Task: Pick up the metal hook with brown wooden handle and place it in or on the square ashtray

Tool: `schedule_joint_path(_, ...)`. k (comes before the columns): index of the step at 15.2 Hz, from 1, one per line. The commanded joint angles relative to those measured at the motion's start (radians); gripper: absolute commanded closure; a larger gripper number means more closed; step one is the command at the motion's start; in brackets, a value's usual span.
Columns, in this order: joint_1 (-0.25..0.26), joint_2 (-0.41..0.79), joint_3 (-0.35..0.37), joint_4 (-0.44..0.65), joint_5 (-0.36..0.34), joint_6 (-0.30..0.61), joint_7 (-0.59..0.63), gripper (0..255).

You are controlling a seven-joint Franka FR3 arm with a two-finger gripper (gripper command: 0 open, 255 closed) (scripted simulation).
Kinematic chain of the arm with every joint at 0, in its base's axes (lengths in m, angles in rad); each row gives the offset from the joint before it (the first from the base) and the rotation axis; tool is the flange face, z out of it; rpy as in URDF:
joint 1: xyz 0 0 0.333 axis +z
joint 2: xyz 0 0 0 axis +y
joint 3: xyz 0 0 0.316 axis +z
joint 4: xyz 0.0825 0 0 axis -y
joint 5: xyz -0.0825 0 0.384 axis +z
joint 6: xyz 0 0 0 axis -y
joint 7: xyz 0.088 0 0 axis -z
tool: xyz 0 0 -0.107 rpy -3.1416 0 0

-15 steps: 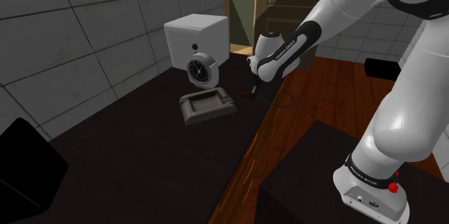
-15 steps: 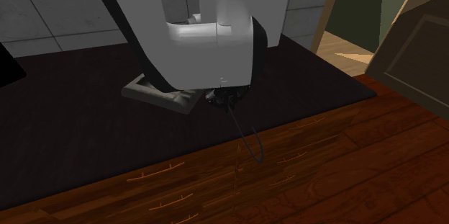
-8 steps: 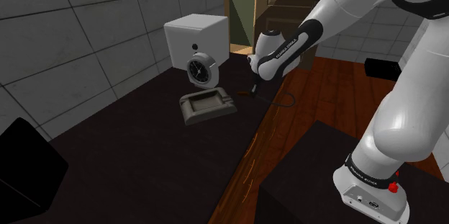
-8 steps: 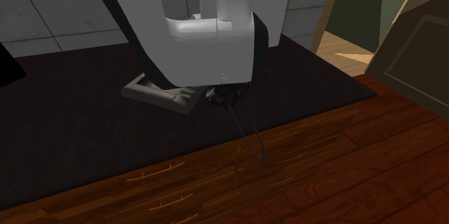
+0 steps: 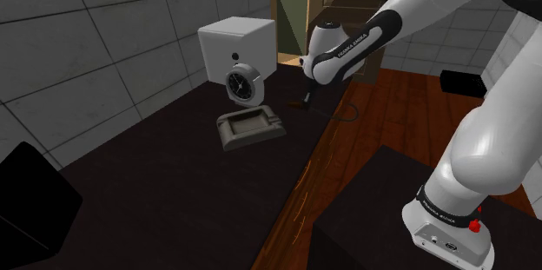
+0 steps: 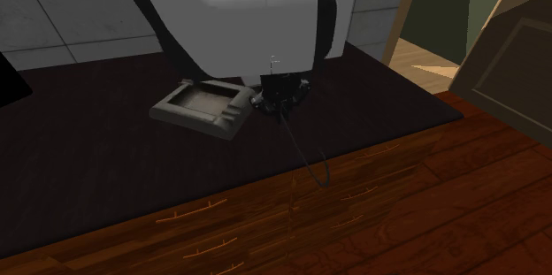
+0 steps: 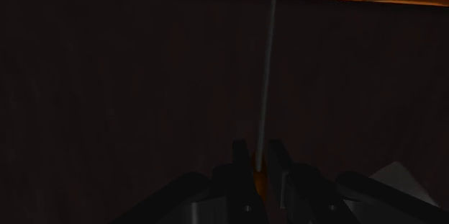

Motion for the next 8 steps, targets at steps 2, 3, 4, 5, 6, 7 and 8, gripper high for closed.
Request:
schedule_joint_path(2,0.0,-0.031,0.001,0.014,-0.002,-0.045,0.001,255)
schedule_joint_path(3,0.0,-0.041,0.002,0.019,-0.003,-0.06,0.001,255)
schedule_joint_path(4,0.0,-0.05,0.002,0.024,-0.003,-0.075,0.001,255)
schedule_joint_path(5,0.0,-0.059,0.003,0.03,-0.004,-0.089,0.001,255)
schedule_joint_path(6,0.0,-0.068,0.003,0.035,-0.004,-0.104,0.001,255)
schedule_joint_path(7,0.001,-0.077,0.004,0.041,-0.004,-0.118,0.001,255)
schedule_joint_path(8,0.001,-0.086,0.004,0.047,-0.005,-0.133,0.0,255)
